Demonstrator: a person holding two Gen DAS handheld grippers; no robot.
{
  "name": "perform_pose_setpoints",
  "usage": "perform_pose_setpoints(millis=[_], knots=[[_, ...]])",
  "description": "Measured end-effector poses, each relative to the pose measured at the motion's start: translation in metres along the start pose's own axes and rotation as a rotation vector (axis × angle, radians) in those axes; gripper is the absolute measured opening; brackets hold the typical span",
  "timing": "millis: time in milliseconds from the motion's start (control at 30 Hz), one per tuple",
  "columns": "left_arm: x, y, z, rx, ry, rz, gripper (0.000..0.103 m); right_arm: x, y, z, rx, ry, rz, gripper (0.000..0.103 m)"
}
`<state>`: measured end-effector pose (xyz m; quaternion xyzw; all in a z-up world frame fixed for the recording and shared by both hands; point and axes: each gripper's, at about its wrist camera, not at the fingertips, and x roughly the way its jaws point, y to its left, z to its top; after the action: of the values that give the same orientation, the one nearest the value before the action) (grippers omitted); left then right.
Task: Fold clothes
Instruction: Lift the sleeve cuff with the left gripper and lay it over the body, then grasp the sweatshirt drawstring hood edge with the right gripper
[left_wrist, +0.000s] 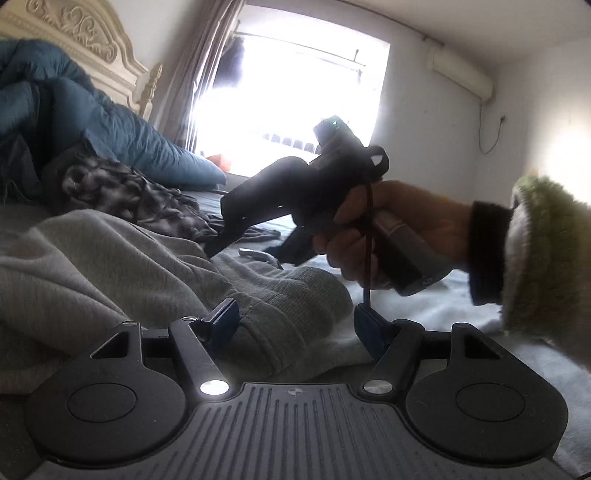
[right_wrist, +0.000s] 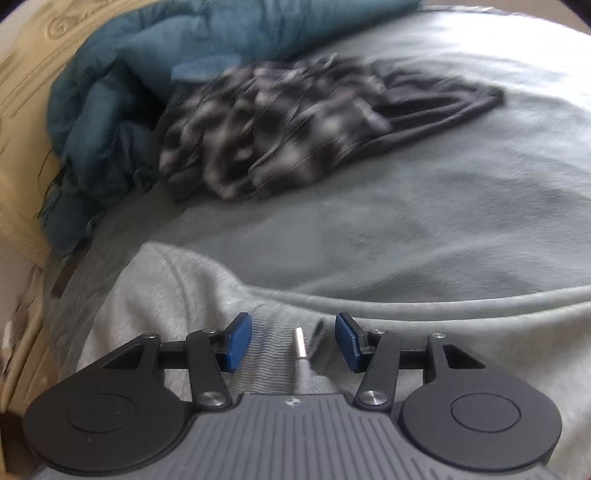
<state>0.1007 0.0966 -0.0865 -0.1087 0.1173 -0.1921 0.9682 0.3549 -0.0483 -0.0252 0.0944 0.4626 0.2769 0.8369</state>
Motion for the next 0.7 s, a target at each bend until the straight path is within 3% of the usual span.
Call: perform_pose_setpoints(millis=[67, 133, 200, 267, 367, 467, 567, 700], knots=[[-0.001, 0.003, 0.000, -0.016, -0.008, -0.013, 0.069, -0.001, 0.004, -0.001, -0.036, -0.004, 0.007, 0.041], [-0.003, 0.005, 0.000, -0.026, -0.018, -0.019, 0.068, -0.011, 0.010, -0.004, -0.073, -0.025, 0.003, 0.025], [-0.006, 0.006, 0.000, -0.031, -0.038, -0.026, 0.068, -0.025, 0.015, -0.007, -0.085, -0.048, 0.015, 0.021], [-0.010, 0.006, 0.000, -0.031, -0.064, -0.031, 0.068, -0.040, 0.019, -0.007, -0.080, -0.058, 0.047, 0.007], [-0.015, 0.005, 0.001, -0.023, -0.103, -0.031, 0.069, -0.054, 0.021, -0.007, -0.072, -0.049, 0.059, 0.007], [-0.012, 0.003, 0.002, -0.020, -0.103, -0.022, 0.069, -0.045, 0.012, -0.011, -0.041, -0.002, -0.005, 0.007], [-0.011, 0.005, 0.002, -0.024, -0.095, -0.019, 0.069, -0.039, -0.002, -0.018, 0.055, 0.038, 0.055, 0.009], [-0.011, 0.010, 0.002, -0.054, -0.093, -0.018, 0.069, -0.039, -0.006, -0.022, 0.093, 0.055, 0.074, 0.023]])
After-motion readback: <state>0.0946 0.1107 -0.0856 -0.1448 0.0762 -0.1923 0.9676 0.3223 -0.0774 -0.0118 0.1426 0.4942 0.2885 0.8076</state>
